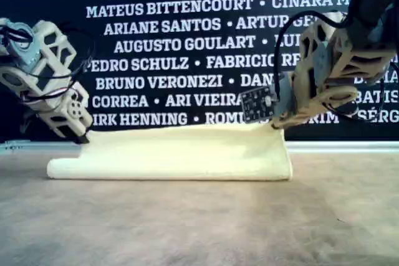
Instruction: Fold a cloth
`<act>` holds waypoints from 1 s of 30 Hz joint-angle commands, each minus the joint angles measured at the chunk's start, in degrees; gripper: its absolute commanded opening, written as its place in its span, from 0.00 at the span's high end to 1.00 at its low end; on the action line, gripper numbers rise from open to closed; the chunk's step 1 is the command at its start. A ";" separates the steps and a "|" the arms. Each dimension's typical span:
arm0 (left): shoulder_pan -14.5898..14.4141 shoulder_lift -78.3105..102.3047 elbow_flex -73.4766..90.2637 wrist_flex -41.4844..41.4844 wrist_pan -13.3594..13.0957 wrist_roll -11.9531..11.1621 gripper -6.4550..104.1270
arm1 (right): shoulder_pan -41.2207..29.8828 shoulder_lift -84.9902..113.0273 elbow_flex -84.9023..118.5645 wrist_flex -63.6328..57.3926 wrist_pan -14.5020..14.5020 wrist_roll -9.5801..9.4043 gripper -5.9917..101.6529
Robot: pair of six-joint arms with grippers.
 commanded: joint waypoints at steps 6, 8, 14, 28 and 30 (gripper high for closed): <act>2.20 -2.20 -12.13 -1.05 0.44 0.26 0.80 | -0.97 2.29 -4.83 -3.43 0.44 0.62 0.74; 2.20 -2.55 -12.92 -0.97 -0.18 0.18 0.69 | -0.88 2.29 -4.83 -3.43 -0.18 -0.26 0.61; 2.20 -2.46 -13.10 -0.97 -0.18 0.18 0.47 | -1.23 3.08 -4.83 -3.43 0.44 -0.26 0.37; 1.32 -3.43 -12.13 -0.53 -0.09 0.26 0.10 | -1.32 3.87 -4.83 -2.37 0.44 -0.26 0.37; 1.23 -3.43 -12.13 -0.44 0.53 0.26 0.03 | -1.32 3.87 -4.75 -2.37 0.44 -0.26 0.37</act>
